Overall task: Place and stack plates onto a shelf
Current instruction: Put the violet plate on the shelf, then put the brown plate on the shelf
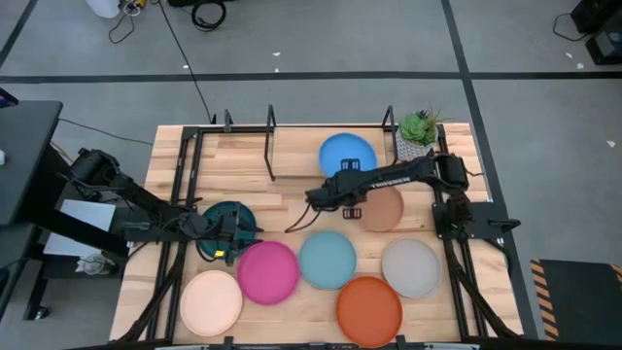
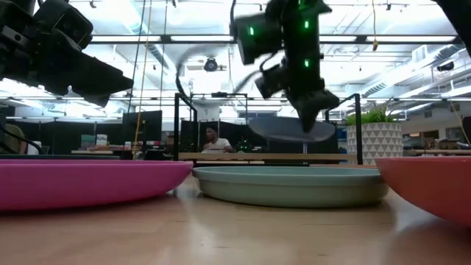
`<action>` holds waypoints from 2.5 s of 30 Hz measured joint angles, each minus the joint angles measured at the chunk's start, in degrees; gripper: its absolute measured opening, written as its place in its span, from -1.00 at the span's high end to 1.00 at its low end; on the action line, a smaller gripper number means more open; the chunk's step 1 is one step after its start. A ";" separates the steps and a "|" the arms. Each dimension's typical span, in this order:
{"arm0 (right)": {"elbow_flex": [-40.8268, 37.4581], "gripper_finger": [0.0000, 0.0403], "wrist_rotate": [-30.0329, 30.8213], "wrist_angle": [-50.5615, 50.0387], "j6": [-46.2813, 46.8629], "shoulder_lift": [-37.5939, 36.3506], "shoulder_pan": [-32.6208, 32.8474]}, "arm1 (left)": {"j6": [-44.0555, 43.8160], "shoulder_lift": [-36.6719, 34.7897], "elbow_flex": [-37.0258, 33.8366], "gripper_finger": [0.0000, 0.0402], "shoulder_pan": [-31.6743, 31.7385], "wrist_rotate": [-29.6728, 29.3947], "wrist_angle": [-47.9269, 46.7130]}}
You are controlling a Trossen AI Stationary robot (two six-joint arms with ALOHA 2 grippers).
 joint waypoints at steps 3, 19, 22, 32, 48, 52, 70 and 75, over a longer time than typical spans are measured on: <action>-1.68 0.87 -0.66 0.04 0.61 0.00 -2.18 | 0.03 0.00 0.00 0.29 0.00 0.00 0.00; -3.84 0.84 -0.38 2.68 -3.07 0.00 -8.86 | 0.02 0.04 0.00 0.29 0.00 -0.02 -0.14; -3.84 0.79 -0.39 4.62 -4.01 0.00 -9.00 | 0.02 0.04 0.00 0.29 0.00 -0.02 -0.45; -2.76 0.55 0.23 3.47 -4.58 0.00 -8.13 | 0.04 0.11 0.00 0.29 0.00 -0.03 -0.47; 3.36 0.44 -15.25 4.78 6.54 0.02 6.04 | 1.57 0.11 0.02 0.29 0.00 -1.74 -0.91; 1.99 0.44 -16.80 6.10 11.95 -0.05 8.63 | 2.71 0.11 0.02 0.29 0.59 -1.98 -0.78; -12.90 0.44 -27.04 10.26 26.45 0.00 7.57 | 3.26 0.11 0.02 0.29 4.96 -1.99 -0.57; -15.49 0.45 -29.97 14.11 24.12 -0.27 5.65 | 3.23 0.11 0.02 0.29 4.94 -1.95 -0.59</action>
